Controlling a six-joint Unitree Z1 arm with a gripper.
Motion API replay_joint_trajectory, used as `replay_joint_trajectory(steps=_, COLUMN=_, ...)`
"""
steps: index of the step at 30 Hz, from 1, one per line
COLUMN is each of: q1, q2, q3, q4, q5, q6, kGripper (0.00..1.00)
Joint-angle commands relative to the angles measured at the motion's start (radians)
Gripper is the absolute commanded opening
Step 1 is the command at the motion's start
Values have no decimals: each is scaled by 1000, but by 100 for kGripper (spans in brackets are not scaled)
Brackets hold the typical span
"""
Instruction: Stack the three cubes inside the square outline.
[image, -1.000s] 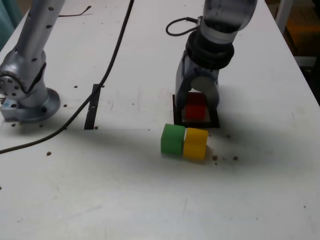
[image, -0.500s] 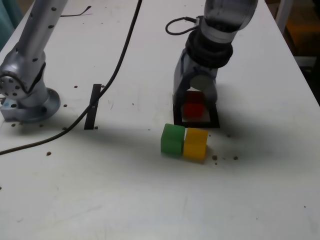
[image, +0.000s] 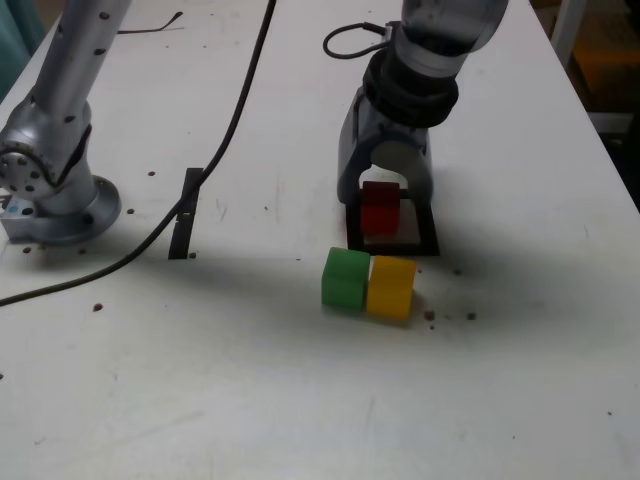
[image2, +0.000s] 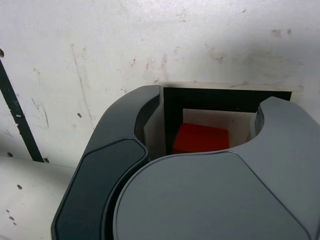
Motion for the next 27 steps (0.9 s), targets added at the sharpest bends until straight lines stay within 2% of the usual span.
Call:
replay_joint_trajectory(steps=1, q1=-5, q2=-13, q3=-15, q4=0, q5=8, q6=1, kGripper=72)
replay_joint_trajectory(steps=5, q1=-19, q2=-42, q3=-33, q4=11, q5=38, q6=-9, kGripper=74)
replay_joint_trajectory(steps=9, q1=-48, q2=-141, q3=-40, q4=77, q5=93, q6=-56, kGripper=74)
replay_joint_trajectory(steps=11, q1=-56, q2=-172, q3=-38, q4=99, q5=101, q6=-69, kGripper=74)
replay_joint_trajectory(steps=18, q1=-115, q2=-265, q3=-31, q4=145, q5=88, q6=-96, kGripper=74)
replay_joint_trajectory(steps=22, q1=-212, q2=-311, q3=-41, q4=163, q5=71, q6=-99, kGripper=76)
replay_joint_trajectory(steps=27, q1=-315, q2=-321, q3=-60, q4=186, q5=68, q6=-96, kGripper=76)
